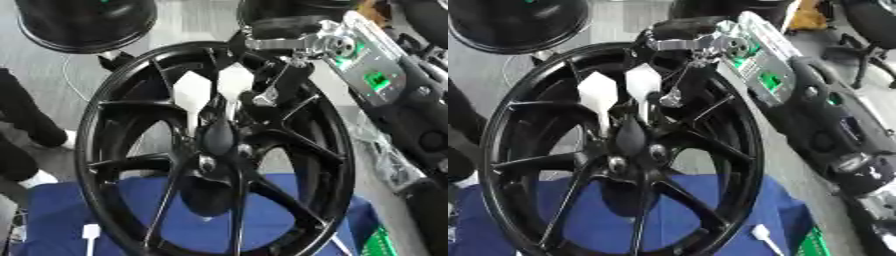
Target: Pull the pin out of the wheel hub.
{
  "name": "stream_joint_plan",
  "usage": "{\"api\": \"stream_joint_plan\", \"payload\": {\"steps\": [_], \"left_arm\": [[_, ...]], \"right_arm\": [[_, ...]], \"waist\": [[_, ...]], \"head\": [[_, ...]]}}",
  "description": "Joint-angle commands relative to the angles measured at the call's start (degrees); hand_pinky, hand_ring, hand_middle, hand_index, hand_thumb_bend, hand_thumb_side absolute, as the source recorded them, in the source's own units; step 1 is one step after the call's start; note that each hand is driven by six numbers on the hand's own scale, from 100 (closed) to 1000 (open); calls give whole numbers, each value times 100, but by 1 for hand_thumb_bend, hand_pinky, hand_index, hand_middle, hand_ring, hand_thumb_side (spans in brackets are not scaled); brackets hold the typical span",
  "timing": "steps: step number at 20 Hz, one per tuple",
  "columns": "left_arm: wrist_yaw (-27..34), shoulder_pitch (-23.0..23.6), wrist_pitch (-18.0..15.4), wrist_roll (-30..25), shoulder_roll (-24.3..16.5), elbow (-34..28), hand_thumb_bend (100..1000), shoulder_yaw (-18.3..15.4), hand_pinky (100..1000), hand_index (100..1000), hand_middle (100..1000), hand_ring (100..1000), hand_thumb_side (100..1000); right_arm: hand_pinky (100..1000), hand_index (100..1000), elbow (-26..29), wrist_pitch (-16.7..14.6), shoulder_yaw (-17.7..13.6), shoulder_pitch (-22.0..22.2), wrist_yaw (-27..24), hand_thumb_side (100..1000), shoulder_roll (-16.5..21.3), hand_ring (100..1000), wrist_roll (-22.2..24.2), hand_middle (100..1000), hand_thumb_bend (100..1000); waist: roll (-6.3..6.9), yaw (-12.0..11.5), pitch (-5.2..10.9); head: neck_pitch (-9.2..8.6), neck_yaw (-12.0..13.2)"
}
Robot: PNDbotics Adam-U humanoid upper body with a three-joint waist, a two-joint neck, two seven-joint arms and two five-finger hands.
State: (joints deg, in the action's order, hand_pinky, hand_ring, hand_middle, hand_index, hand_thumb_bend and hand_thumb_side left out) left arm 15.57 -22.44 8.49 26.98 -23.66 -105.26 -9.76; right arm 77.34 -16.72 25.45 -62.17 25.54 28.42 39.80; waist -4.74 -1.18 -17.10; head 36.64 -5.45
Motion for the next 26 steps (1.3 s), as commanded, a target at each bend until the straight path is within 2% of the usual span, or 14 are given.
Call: {"api": "stream_joint_plan", "payload": {"steps": [1, 8, 12, 17, 21, 26], "left_arm": [[8, -95, 3, 21, -65, -118, 259, -34, 554, 687, 622, 668, 668], [10, -99, 11, 31, -67, -111, 263, -34, 555, 687, 622, 668, 665], [6, -93, 10, 64, -75, -107, 275, -50, 557, 686, 626, 673, 659], [-25, -88, 36, 151, -79, -92, 290, -57, 561, 685, 636, 685, 655], [-35, -76, 40, 207, -90, -95, 294, -75, 562, 686, 637, 686, 654], [-50, -30, 35, 248, -137, -100, 292, -103, 562, 685, 634, 684, 653]], "right_arm": [[787, 448, -10, 37, -46, -71, -67, 100, 67, 632, -74, 333, 100], [767, 361, 57, 182, -67, -149, -272, 165, 124, 591, -170, 282, 105], [758, 333, 157, 292, -90, -239, -386, 208, 190, 570, -128, 257, 167], [759, 322, 371, 407, -185, -369, -413, 231, 372, 561, -116, 246, 198], [762, 319, 565, 505, -295, -502, -521, 241, 563, 556, -127, 243, 220], [764, 320, 845, 729, -552, -576, -846, 225, 1021, 556, -262, 244, 223]], "waist": [[19, -13, 130], [-15, -1, 186], [-29, 24, 218], [-34, 38, 232], [-42, 70, 238], [-64, 182, 265]], "head": [[2, -33], [63, -34], [104, -50], [62, -59], [52, -22], [47, 78]]}}
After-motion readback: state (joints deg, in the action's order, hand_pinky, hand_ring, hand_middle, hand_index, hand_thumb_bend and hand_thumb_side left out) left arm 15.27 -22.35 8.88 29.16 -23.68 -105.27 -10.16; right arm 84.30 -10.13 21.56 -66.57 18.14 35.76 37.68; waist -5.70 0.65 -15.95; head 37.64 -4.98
